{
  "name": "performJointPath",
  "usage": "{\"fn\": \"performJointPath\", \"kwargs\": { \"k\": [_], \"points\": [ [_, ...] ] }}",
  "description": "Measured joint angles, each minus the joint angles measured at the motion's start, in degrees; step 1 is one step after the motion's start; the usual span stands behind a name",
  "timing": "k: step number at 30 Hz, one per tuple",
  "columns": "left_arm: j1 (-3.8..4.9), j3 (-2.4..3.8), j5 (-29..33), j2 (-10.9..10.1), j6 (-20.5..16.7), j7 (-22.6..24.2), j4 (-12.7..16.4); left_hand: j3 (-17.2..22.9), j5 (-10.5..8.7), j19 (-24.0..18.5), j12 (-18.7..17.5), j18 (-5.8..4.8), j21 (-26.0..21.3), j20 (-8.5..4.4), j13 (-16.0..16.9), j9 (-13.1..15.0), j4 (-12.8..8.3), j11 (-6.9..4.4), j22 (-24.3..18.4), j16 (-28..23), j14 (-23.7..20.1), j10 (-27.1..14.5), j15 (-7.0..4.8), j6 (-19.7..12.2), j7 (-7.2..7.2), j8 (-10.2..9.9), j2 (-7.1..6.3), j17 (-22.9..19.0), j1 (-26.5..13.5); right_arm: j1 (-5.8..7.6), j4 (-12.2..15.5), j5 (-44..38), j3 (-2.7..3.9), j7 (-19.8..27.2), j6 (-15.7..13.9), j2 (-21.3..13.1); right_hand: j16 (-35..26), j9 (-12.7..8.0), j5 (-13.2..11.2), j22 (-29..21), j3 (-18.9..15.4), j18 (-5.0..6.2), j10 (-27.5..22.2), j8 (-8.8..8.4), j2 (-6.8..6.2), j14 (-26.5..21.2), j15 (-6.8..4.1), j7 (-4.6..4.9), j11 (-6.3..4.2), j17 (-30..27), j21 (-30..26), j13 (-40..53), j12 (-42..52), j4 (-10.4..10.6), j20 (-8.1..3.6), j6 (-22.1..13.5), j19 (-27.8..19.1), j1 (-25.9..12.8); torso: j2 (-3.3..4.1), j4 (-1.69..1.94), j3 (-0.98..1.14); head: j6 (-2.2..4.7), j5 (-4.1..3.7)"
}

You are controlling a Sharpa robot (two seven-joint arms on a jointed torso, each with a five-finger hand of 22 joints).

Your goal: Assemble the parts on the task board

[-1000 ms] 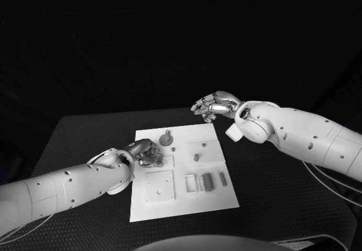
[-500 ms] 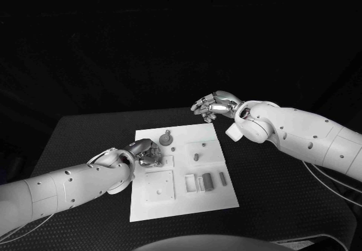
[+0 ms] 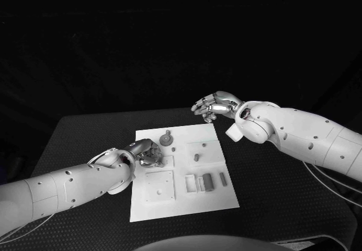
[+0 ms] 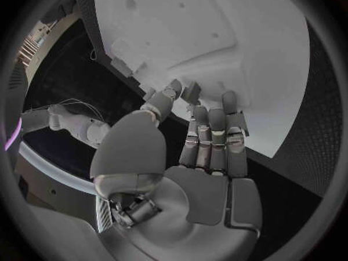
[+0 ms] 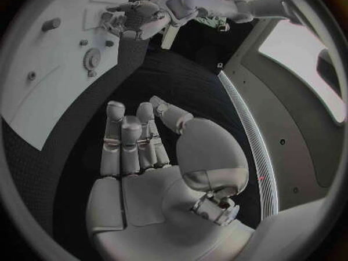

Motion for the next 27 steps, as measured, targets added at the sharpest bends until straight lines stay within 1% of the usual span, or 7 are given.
{"fn": "performJointPath", "kwargs": {
  "k": [2,6,10,18,19,27],
  "points": [
    [0.0,0.0,0.0,0.0,0.0,0.0,0.0,-0.43,0.0,0.0,0.0,0.0,0.0,0.0,0.0,-0.07,-0.04,0.0,0.0,0.0,0.0,0.0,0.0,0.0,0.0,0.0,-0.14,0.0,-0.14,0.0,0.0,0.0,0.0,0.0,0.0,0.01,0.0,0.0,0.0,0.0,0.0,-0.01,0.0,0.0,0.0,-0.06,0.06,0.0,0.0,0.0,0.0,-0.01,0.0,0.0,0.0,0.0,0.0,0.0,0.0,0.01,0.0,0.0,0.0],
    [0.0,0.0,-0.01,0.0,-0.03,-0.03,0.01,-0.66,0.0,0.0,0.0,0.0,0.01,0.0,0.0,-0.14,-0.14,0.37,0.0,0.0,0.0,0.02,0.0,-0.01,0.0,-0.29,-0.45,0.0,-0.45,0.0,-0.01,0.0,0.0,0.0,0.0,0.02,0.0,0.0,0.0,0.0,0.0,-0.02,0.0,0.0,0.0,-0.06,0.06,-0.01,0.0,0.0,0.0,-0.01,0.0,0.0,0.0,0.01,0.0,0.0,-0.01,0.01,0.01,0.0,0.02],
    [-0.01,-0.01,-0.02,0.0,-0.06,-0.1,0.02,-1.03,0.0,0.0,0.22,0.01,0.02,0.0,-0.01,-0.15,-0.08,0.4,0.0,0.0,0.0,-0.01,0.0,-0.2,-0.19,-0.32,-0.86,-0.05,-1.04,0.0,-0.01,0.0,0.0,0.0,0.0,0.02,0.0,0.0,0.0,0.0,0.0,-0.04,0.0,0.0,0.0,-0.07,0.07,-0.02,0.0,0.0,0.0,-0.01,0.0,0.0,0.0,0.01,0.0,0.0,-0.01,-0.01,0.02,-0.01,0.05],
    [-0.02,-0.01,-0.02,0.02,-0.19,-0.33,0.05,-1.43,0.0,0.04,0.23,0.06,0.23,-0.04,-0.01,-0.07,-0.15,0.4,0.0,0.18,0.0,-0.01,0.0,-0.22,-0.19,-0.32,-0.79,-0.05,-1.39,0.0,0.01,0.0,0.0,0.0,0.0,0.0,0.0,0.0,0.0,0.0,0.0,-0.06,0.0,0.0,0.0,-0.08,0.08,0.11,0.0,0.01,0.0,0.0,0.0,0.0,0.0,-0.13,0.0,0.0,-0.01,-0.03,0.03,-0.04,0.08],
    [-0.02,-0.01,-0.02,0.03,-0.21,-0.36,0.05,-1.43,0.0,0.21,0.23,0.06,0.23,-0.21,-0.01,-0.06,-0.15,0.4,0.0,0.21,0.0,-0.01,0.0,-0.31,-0.1,-0.32,-0.79,-0.05,-1.39,0.0,0.01,0.0,0.0,0.0,0.0,-0.01,0.0,0.01,0.0,0.0,0.0,-0.06,0.0,0.0,0.0,-0.08,0.08,0.11,0.0,0.0,0.0,0.0,0.0,0.0,0.0,-0.13,0.0,0.0,-0.01,-0.03,0.03,-0.04,0.08],
    [-0.03,-0.02,-0.02,0.03,-0.36,-0.38,0.09,-1.66,0.0,0.2,0.23,0.08,-0.01,-0.21,-0.02,-0.07,-0.39,0.4,0.0,0.22,0.0,-0.01,0.0,-0.36,-0.08,-0.32,-0.79,-0.05,-1.39,0.0,0.0,0.0,0.0,0.0,0.0,-0.04,0.0,-0.05,0.0,0.0,0.0,-0.08,0.0,0.0,0.0,-0.09,0.09,0.03,0.0,0.01,0.0,-0.05,0.0,0.0,0.0,-0.22,0.0,0.0,-0.01,-0.01,0.02,0.05,0.03]
  ]
}}
